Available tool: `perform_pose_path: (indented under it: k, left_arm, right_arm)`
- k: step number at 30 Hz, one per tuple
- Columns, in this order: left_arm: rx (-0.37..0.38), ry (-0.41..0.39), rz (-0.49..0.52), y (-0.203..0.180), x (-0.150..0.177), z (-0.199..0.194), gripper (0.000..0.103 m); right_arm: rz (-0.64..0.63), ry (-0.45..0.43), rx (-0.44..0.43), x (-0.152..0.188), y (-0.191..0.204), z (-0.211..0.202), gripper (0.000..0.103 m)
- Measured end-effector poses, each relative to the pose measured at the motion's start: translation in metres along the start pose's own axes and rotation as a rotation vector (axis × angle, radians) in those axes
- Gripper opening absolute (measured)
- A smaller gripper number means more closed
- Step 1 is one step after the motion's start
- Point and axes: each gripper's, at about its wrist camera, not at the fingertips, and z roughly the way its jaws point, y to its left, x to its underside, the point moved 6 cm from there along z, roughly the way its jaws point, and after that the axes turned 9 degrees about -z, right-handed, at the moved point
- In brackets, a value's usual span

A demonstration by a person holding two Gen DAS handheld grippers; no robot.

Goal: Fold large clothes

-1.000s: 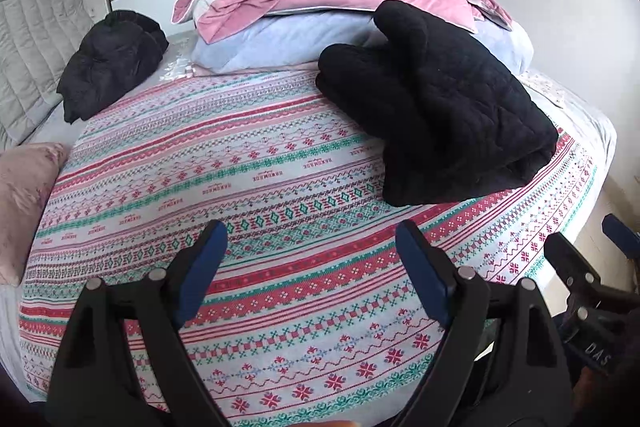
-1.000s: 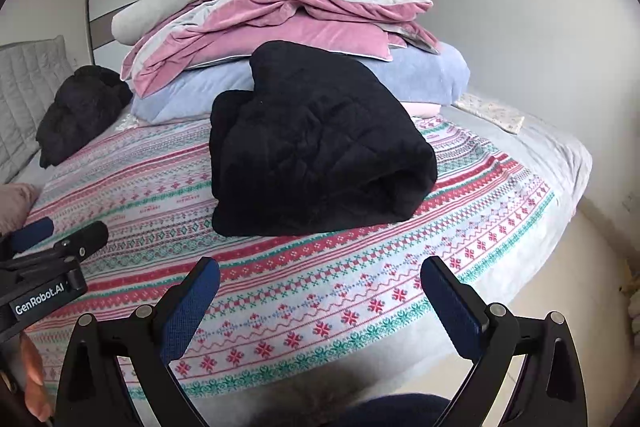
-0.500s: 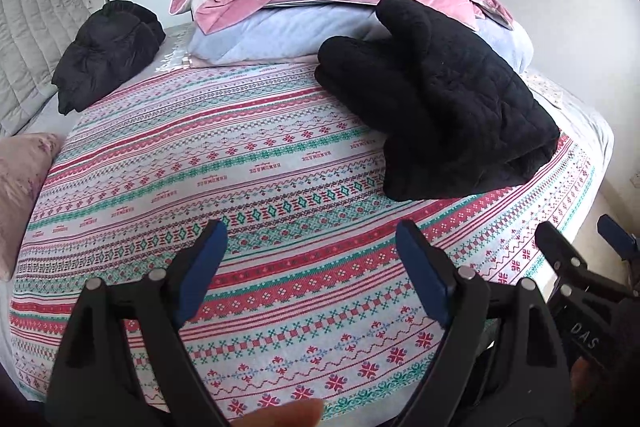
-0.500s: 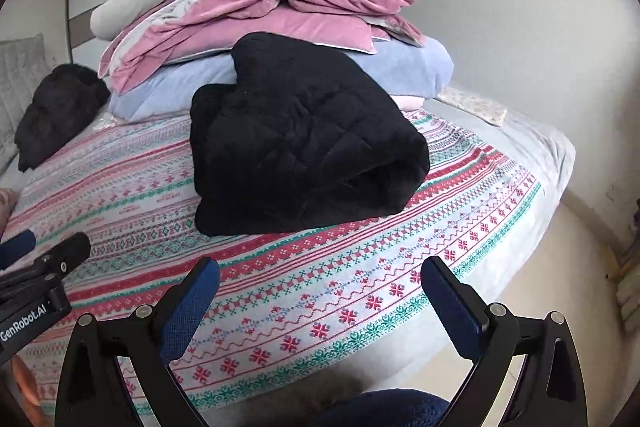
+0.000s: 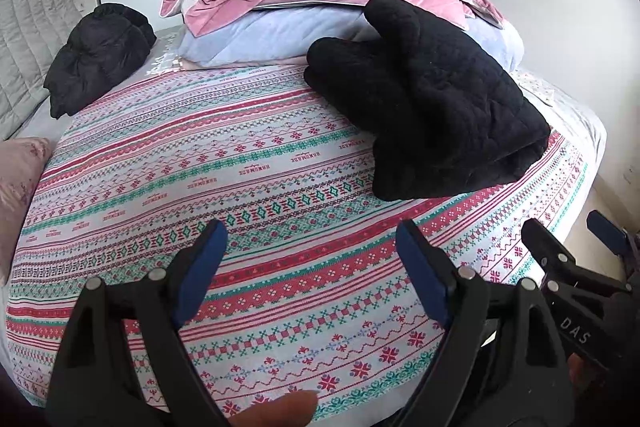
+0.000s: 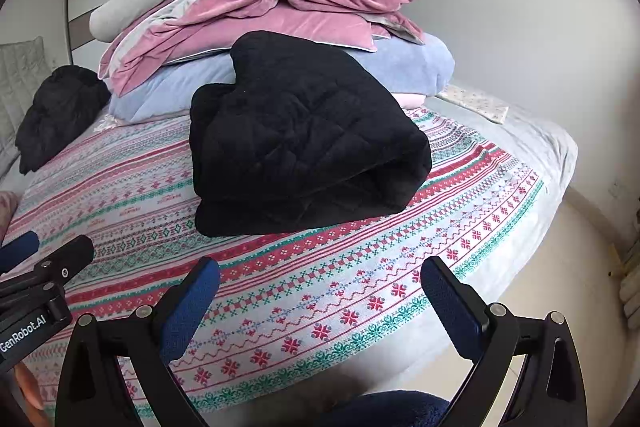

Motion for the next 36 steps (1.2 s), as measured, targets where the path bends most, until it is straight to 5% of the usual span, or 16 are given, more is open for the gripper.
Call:
perform_pose_path:
  k: [18,22,36]
  left_arm:
    - [0.02,0.016,0.008,-0.003,0.002,0.0002,0.087]
    - [0.016,0.017,0.008,-0.0027,0.0023,0.0014,0.098]
    - [0.022,0.008,0.012,-0.004,0.0026,-0.0023,0.099]
  right_arm:
    - [0.017,0.012,0.004,0.0019,-0.004,0.0022,0.101]
    - [0.017,0.012,0.005,0.002,-0.0037,0.002,0.101]
    - [0.019,0.014,0.007,0.002,-0.0044,0.0029,0.101]
